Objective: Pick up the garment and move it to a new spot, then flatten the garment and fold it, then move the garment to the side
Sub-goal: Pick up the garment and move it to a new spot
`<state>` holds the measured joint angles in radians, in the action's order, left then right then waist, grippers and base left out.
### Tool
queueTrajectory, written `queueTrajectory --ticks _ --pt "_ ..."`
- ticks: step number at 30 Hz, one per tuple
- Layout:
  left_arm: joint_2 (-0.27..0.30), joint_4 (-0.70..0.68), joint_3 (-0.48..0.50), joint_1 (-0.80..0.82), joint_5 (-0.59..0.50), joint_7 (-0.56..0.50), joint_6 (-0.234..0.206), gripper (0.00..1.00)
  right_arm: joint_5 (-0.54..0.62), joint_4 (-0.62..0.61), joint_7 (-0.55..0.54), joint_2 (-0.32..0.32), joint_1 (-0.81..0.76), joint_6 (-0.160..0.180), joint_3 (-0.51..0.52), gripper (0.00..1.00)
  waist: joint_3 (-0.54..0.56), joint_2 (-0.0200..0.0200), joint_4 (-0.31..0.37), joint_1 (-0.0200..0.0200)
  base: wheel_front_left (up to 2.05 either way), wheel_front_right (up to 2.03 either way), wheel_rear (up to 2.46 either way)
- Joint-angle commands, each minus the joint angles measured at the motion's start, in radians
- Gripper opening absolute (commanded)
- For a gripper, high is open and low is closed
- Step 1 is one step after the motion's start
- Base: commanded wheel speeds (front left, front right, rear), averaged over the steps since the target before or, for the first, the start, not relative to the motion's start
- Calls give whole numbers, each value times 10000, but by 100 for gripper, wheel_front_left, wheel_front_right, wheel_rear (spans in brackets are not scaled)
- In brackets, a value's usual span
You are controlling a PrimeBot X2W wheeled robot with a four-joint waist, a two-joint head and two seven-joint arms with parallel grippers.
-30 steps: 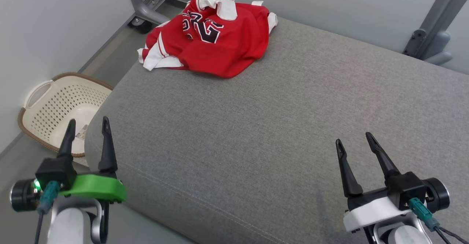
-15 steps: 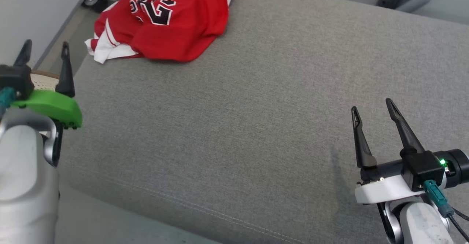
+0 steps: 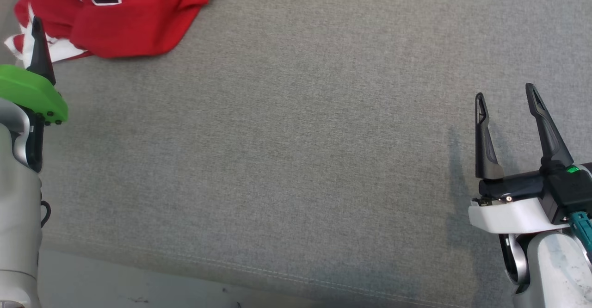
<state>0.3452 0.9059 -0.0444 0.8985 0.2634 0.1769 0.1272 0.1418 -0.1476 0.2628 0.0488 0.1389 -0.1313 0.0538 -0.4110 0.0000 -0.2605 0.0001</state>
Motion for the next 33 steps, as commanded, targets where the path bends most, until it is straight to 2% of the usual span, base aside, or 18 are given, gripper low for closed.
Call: queueTrajectory --ticks 1,11,16,20,25,26,27,28,29,33 --pt "152 213 -218 168 199 52 33 100 71 -191 31 26 117 10 16 100 -807 0 683 -1 0 0 0" --pt "379 1144 -1025 709 1174 286 37 100 219 -670 31 29 -72 10 -152 100 -1343 0 1067 -1 0 0 0" --pt "493 1512 -1017 1091 1491 359 37 100 192 -820 31 29 77 10 -81 100 -1693 0 1204 -1 0 0 0" --pt "671 1864 -1014 1510 1515 491 36 100 192 -943 31 27 203 10 62 100 -2009 0 1299 -1 0 0 0" --pt "552 2122 -1313 1853 1630 516 36 100 134 -972 31 27 350 10 155 100 -2241 0 1305 -1 0 0 0" --pt "554 2175 -1375 1875 1660 493 36 51 85 -938 31 27 365 10 127 100 -2235 0 1304 -1 0 0 0" --pt "535 2231 -1463 1885 1684 446 36 35 61 -913 31 27 383 10 88 100 -2221 0 1306 -1 0 0 0" --pt "527 2263 -1578 1898 1680 416 37 14 54 -897 31 29 403 11 75 100 -2205 0 1304 -1 0 0 0" --pt "525 2293 -1684 1908 1696 387 37 0 49 -882 31 29 437 10 78 100 -2187 0 1298 -1 0 0 0" --pt "545 2359 -2005 1937 1880 309 37 0 56 -855 31 29 519 10 86 100 -2115 0 1244 -1 0 0 0"
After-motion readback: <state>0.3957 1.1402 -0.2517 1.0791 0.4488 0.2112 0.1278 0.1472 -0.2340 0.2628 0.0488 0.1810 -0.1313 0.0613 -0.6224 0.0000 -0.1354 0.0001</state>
